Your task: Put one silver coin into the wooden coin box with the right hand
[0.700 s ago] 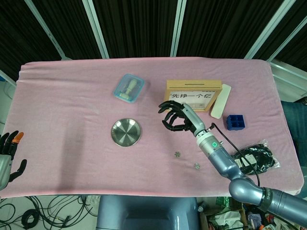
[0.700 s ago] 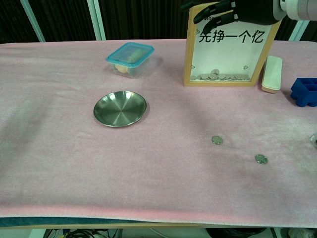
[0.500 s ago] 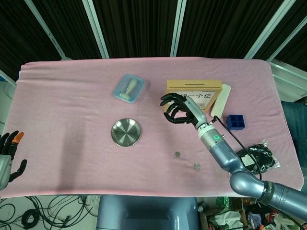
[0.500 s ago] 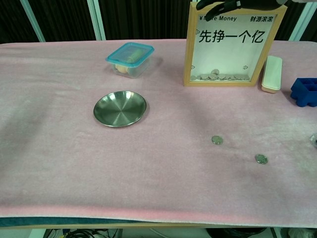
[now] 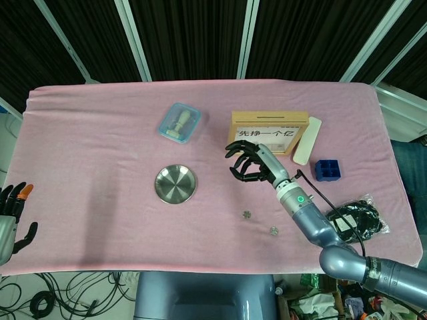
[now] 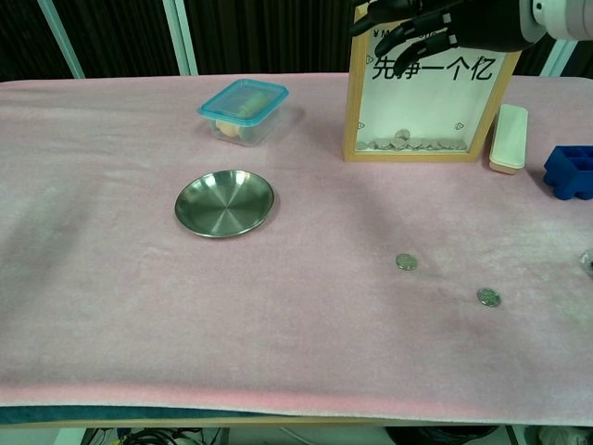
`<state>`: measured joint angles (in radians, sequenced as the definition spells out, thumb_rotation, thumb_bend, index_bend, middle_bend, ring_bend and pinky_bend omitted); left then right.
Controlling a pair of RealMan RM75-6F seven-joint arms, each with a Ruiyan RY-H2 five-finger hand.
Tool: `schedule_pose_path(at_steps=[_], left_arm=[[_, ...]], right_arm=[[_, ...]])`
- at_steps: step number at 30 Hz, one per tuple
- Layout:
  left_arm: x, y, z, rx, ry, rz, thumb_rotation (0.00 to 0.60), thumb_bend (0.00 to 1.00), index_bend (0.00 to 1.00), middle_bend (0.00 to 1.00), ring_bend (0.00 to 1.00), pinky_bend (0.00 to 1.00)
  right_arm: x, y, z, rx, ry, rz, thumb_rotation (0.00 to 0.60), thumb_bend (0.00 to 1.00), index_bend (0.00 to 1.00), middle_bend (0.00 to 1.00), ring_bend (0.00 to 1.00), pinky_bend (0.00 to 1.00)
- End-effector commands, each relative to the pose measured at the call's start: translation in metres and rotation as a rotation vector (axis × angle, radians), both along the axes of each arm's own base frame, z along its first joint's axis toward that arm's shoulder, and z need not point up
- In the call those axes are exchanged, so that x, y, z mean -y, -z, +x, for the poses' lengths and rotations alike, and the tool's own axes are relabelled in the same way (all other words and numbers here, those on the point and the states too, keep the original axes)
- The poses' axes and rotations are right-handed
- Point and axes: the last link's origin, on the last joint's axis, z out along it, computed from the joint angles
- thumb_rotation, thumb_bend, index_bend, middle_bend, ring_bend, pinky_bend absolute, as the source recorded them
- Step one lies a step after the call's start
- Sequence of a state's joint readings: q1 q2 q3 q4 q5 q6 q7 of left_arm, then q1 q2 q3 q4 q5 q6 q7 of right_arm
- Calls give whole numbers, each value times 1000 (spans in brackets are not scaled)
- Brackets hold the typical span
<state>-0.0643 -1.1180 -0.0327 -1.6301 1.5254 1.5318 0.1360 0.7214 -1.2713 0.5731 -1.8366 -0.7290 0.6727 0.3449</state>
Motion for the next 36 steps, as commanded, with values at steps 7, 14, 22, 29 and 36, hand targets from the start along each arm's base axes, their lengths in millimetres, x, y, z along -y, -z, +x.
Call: schedule_pose_path(at_steps=[7, 14, 22, 29, 36], left_arm=[[1, 0, 0, 2, 1, 2, 600, 403, 56, 42, 0, 0], [0, 1, 0, -2, -2, -3, 600, 403, 56, 42, 0, 0], [0, 1, -1, -6, -8, -4, 600, 403, 56, 42, 0, 0], [0, 1, -1, -10, -5, -2, 600, 403, 56, 42, 6, 0], [0, 1, -1, -11, -5, -3, 600, 403, 56, 42, 6, 0]], right_arm=[[-10, -4, 3, -73, -45, -89, 600, 298, 316, 332, 447, 506], [-14, -2, 0, -99, -45, -114, 600, 299, 316, 335, 456, 506], [-47, 18, -45, -479, -139, -207, 600, 298, 316, 425, 576, 708], [-88, 49, -75, -862, -239, -347, 600, 298, 317, 650, 775, 901], [-113, 75, -97, -946, -287, -422, 600, 289, 319, 730, 838, 931]])
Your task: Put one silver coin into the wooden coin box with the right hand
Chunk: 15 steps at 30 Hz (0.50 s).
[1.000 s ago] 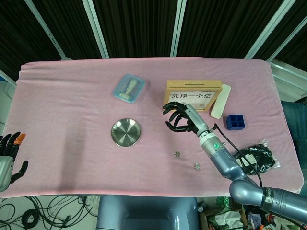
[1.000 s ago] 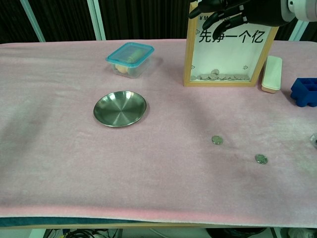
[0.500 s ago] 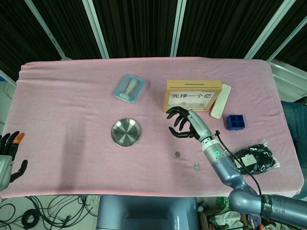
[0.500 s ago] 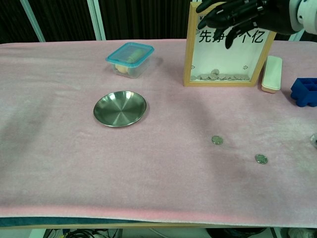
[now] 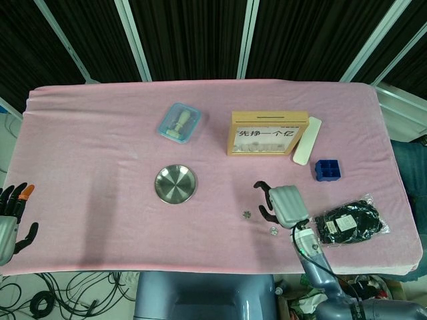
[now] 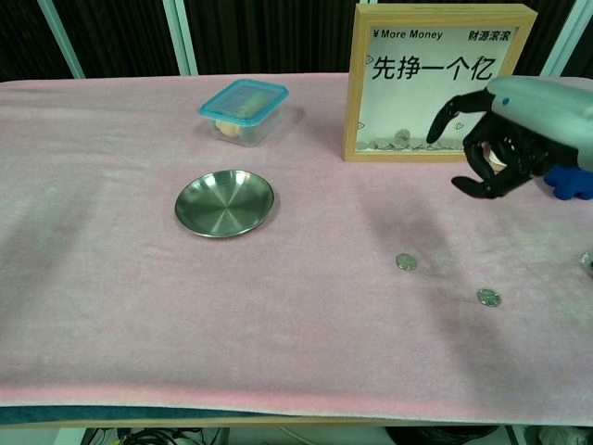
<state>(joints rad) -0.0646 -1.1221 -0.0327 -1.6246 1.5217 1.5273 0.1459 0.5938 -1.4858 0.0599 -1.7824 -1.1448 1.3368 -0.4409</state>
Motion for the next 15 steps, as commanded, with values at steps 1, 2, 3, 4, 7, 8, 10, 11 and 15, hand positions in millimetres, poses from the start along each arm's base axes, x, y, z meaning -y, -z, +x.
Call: schedule_pose_path(at_steps=[1, 2, 3, 4, 7, 8, 10, 11, 15], left_arm=[[0, 0, 0, 0, -1, -1, 600, 403, 56, 42, 6, 0], [0, 0, 0, -1, -1, -1, 600, 403, 56, 42, 6, 0], [0, 0, 0, -2, -1, -1, 600, 403, 56, 42, 6, 0], [0, 0, 0, -2, -1, -1, 600, 403, 56, 42, 6, 0], [0, 1, 0, -4, -2, -3, 600, 403, 56, 42, 6, 0], [0, 1, 0, -5, -2, -3, 600, 402, 56, 42, 6, 0], [0, 1, -1, -6, -4, -3, 600, 403, 56, 42, 6, 0], [0, 1, -1, -7, -5, -2, 600, 403, 56, 42, 7, 0], [0, 1, -1, -9, -9, -5, 600, 402, 56, 41, 7, 0]], right_arm=[[-22, 22, -18, -63, -14, 0, 600, 285, 319, 732, 840, 931], [-24, 26, -21, -74, -11, 11, 600, 285, 319, 734, 843, 931], [-25, 29, -23, -81, -11, 16, 600, 285, 319, 736, 845, 931], [-27, 32, -25, -90, -12, 17, 600, 285, 319, 740, 848, 932], [-29, 41, -29, -115, -22, 17, 600, 284, 321, 755, 862, 940], [-30, 44, -30, -113, -21, 21, 600, 284, 323, 761, 868, 943], [-30, 49, -30, -103, -15, 30, 600, 285, 326, 772, 876, 946], [-30, 52, -30, -100, -14, 34, 600, 285, 328, 780, 881, 949], [-27, 61, -31, -99, -11, 40, 600, 285, 339, 808, 901, 964]])
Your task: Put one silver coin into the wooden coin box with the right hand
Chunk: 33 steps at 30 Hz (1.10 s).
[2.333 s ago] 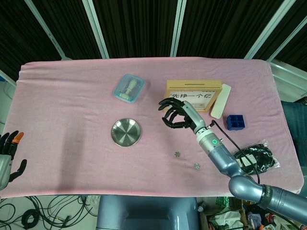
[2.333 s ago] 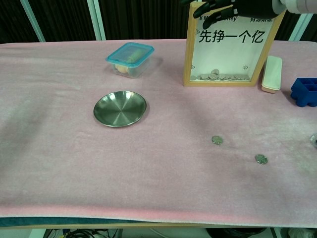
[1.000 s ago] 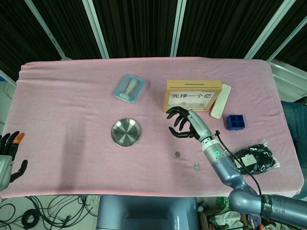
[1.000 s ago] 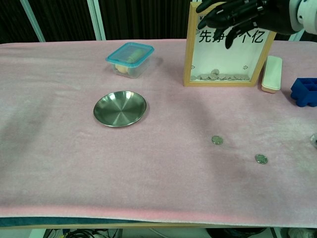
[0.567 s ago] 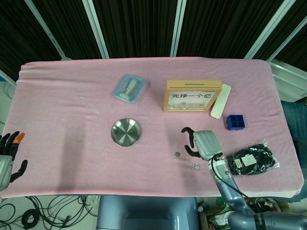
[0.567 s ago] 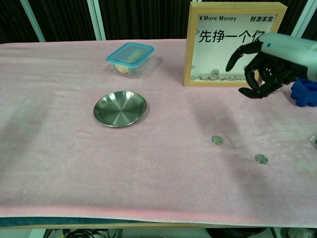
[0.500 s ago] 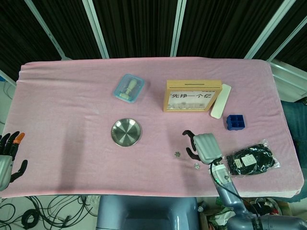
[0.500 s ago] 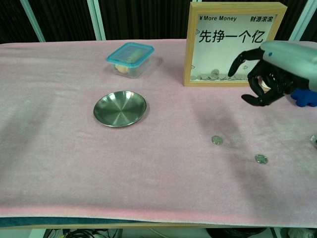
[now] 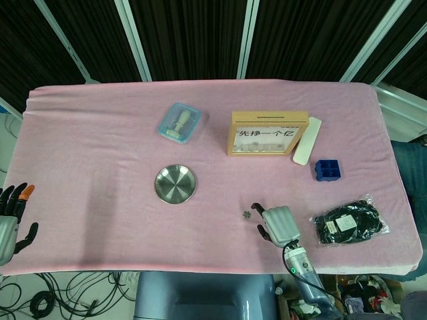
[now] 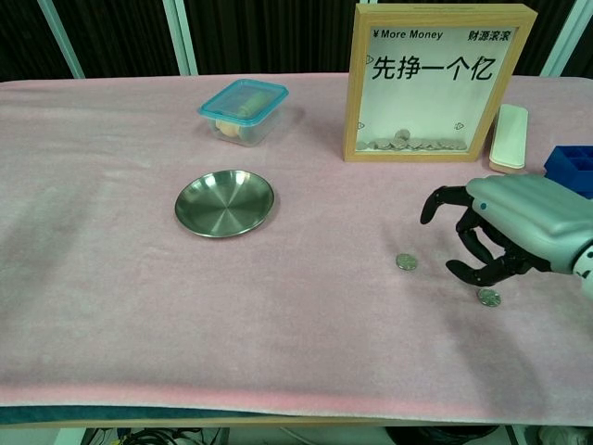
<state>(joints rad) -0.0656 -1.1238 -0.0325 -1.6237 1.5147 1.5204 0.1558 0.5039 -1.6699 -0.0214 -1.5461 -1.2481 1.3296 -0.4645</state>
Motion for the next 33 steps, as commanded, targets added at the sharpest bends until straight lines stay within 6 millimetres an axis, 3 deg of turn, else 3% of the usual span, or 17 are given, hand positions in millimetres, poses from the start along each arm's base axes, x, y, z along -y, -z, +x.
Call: schedule_pose_path(at_steps=[1, 15, 33], left_arm=[[0, 0, 0, 0, -1, -2, 600, 402, 56, 41, 6, 0], [-1, 0, -1, -2, -5, -2, 600, 403, 56, 41, 7, 0], [-1, 0, -1, -2, -5, -3, 600, 403, 56, 41, 6, 0]], right_arm=[[2, 7, -1, 10, 10, 8, 600, 285, 341, 813, 905, 967], [10, 21, -8, 14, 44, 26, 600, 285, 373, 886, 960, 1000], [15, 38, -8, 33, 42, 30, 600, 345, 410, 890, 963, 1000]])
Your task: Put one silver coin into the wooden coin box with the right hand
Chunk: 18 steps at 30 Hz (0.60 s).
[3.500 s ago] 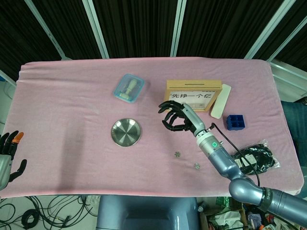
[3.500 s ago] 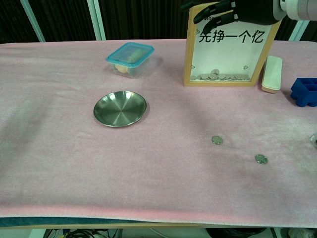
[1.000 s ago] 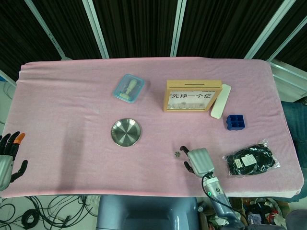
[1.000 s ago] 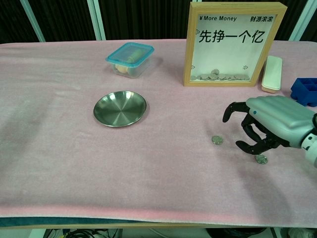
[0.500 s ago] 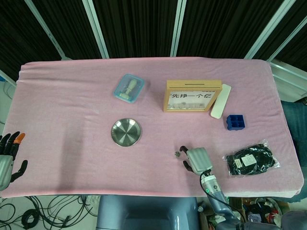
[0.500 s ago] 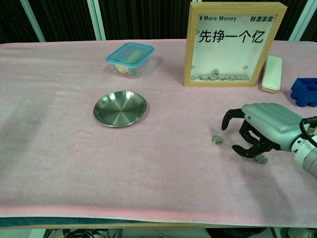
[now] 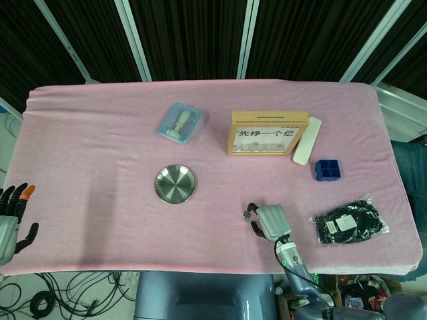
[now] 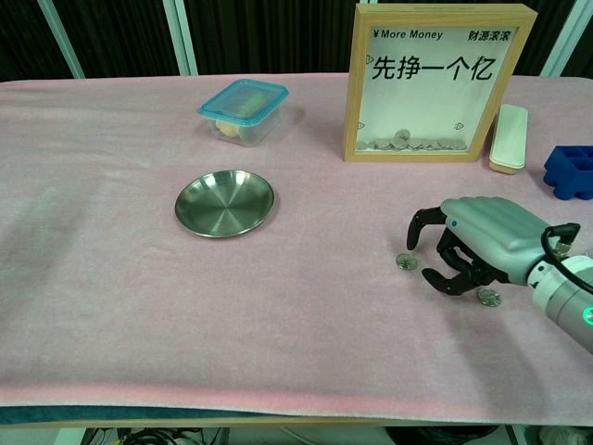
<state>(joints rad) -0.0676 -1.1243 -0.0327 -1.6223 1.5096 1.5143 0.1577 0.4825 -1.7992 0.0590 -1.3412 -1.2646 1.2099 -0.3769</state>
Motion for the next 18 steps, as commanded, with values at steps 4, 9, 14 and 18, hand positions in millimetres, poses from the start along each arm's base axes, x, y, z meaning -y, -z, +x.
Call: schedule_pose_path(at_steps=[4, 9, 14, 18], left_arm=[[0, 0, 0, 0, -1, 0, 600, 403, 56, 40, 7, 0], [0, 0, 0, 0, 0, 0, 600, 403, 56, 41, 7, 0], [0, 0, 0, -1, 0, 1, 600, 403, 56, 40, 6, 0], [0, 0, 0, -2, 0, 0, 600, 403, 56, 41, 6, 0]], right_arm=[[1, 4, 0, 3, 1, 5, 600, 343, 421, 891, 963, 1000], [2, 6, 2, 10, -2, 4, 600, 325, 432, 891, 963, 1000], [4, 7, 4, 11, -6, -1, 600, 325, 446, 891, 963, 1000], [5, 8, 5, 9, -7, -3, 600, 325, 447, 890, 963, 1000]])
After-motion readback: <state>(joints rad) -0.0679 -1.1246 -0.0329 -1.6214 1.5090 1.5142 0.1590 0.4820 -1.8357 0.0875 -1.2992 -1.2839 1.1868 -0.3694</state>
